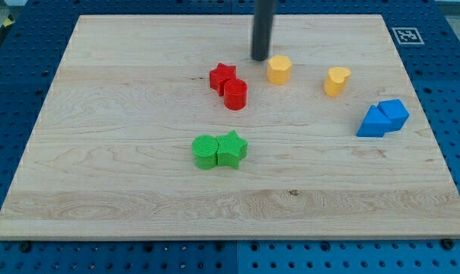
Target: Place the red star to the left of the yellow hexagon
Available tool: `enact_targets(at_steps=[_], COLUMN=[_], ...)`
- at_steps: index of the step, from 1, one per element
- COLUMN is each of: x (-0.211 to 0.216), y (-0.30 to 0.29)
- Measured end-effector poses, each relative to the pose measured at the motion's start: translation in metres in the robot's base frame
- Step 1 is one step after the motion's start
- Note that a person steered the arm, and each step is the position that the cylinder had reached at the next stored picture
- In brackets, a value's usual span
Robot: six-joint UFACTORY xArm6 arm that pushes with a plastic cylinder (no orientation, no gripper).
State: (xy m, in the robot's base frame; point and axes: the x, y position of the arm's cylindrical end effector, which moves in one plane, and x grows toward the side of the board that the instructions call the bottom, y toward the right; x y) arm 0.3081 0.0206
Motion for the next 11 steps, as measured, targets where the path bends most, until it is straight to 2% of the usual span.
enact_targets(at_steps=[1,2,4,7,9,11], x=[0.003,0.003,0.011,0.085,0.108,0.103], y=[-0.053,-0.067,-0.067,-0.065,-0.065,-0.064])
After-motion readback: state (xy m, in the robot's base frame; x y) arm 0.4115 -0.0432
